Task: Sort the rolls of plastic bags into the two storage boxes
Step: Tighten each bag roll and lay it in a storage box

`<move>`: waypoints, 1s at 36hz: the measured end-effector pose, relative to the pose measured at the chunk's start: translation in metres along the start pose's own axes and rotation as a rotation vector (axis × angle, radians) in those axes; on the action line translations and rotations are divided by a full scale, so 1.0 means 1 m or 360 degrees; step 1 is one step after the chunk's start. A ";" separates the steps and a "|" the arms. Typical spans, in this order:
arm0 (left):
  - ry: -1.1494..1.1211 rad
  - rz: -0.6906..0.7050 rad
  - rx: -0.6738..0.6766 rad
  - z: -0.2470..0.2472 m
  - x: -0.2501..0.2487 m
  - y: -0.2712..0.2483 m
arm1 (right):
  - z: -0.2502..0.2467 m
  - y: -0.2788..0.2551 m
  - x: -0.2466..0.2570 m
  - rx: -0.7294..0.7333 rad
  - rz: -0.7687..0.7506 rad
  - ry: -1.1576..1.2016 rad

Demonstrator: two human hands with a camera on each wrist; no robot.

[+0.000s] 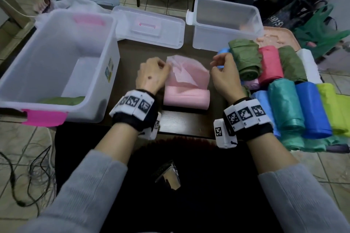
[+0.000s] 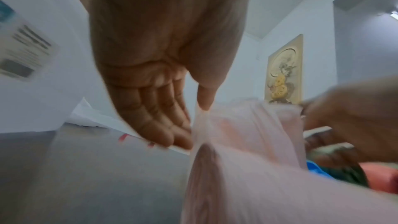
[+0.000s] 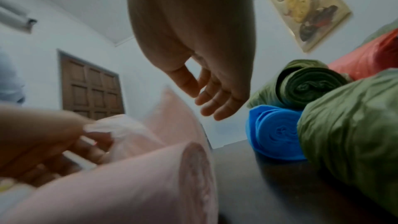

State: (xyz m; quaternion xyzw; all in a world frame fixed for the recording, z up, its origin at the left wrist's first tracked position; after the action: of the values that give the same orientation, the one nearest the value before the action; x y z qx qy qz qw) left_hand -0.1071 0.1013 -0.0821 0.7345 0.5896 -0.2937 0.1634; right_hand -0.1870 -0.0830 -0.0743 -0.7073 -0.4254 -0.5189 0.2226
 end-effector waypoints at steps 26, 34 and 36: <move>0.1034 0.0801 0.0973 0.046 -0.021 0.034 | 0.053 -0.052 0.010 0.1159 -0.0067 -0.1392; 0.1163 0.0817 0.0887 0.044 -0.024 0.035 | 0.051 -0.048 0.022 0.1116 -0.0207 -0.1369; 0.1157 0.0806 0.0879 0.043 -0.025 0.035 | 0.050 -0.049 0.022 0.1081 -0.0231 -0.1356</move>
State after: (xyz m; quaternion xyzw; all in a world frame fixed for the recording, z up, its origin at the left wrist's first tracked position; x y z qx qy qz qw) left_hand -0.0874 0.0480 -0.1035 0.9243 0.3126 -0.1156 -0.1858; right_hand -0.1979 -0.0106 -0.0781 -0.7121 -0.6691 -0.0340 0.2101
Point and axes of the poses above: each hand's wrist, its own y-axis towards the middle knuckle, its own z-axis out of the palm, x = y × z, the point moved 3 cm from there along y, towards the middle knuckle, and after that the axes turned 10 degrees about y, right-handed, at the moved point
